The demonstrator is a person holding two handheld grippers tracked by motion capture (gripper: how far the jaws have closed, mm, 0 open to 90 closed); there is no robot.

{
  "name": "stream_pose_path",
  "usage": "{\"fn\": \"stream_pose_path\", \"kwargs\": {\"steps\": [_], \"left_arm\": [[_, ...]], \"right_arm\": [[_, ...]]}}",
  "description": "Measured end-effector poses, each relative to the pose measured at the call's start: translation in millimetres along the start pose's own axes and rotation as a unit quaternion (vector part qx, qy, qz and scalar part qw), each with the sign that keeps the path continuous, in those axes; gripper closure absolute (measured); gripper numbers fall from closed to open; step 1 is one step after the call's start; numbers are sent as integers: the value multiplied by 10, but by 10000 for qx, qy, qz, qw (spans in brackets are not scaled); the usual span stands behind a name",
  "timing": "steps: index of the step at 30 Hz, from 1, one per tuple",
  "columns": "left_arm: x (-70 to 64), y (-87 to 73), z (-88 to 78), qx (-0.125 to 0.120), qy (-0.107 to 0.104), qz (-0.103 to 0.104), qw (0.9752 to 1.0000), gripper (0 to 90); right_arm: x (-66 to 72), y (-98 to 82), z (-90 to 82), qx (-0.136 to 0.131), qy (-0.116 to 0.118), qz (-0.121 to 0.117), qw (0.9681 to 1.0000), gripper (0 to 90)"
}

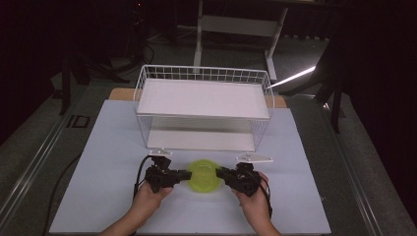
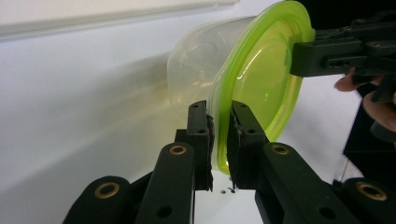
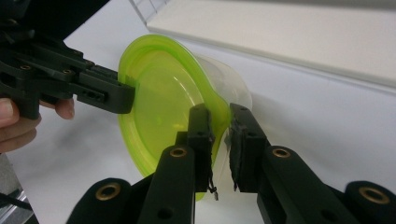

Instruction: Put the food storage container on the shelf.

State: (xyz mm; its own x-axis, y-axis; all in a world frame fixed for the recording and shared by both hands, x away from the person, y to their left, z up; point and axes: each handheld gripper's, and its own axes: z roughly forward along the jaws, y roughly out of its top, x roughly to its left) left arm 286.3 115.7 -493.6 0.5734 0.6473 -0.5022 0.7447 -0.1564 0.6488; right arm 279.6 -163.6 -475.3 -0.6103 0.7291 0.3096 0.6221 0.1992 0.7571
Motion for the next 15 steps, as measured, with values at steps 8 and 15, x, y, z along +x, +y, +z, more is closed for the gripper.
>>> {"fn": "stream_pose_path", "kwargs": {"steps": [8, 15], "left_arm": [[-23, 202, -94, -292, 64, -2, 9996, 815], [36, 354, -108, -524, 191, 131, 9984, 819]], "right_arm": [[4, 197, -10, -203, -139, -164, 9996, 798], [-70, 380, 87, -342, -227, -98, 9991, 795]]}}
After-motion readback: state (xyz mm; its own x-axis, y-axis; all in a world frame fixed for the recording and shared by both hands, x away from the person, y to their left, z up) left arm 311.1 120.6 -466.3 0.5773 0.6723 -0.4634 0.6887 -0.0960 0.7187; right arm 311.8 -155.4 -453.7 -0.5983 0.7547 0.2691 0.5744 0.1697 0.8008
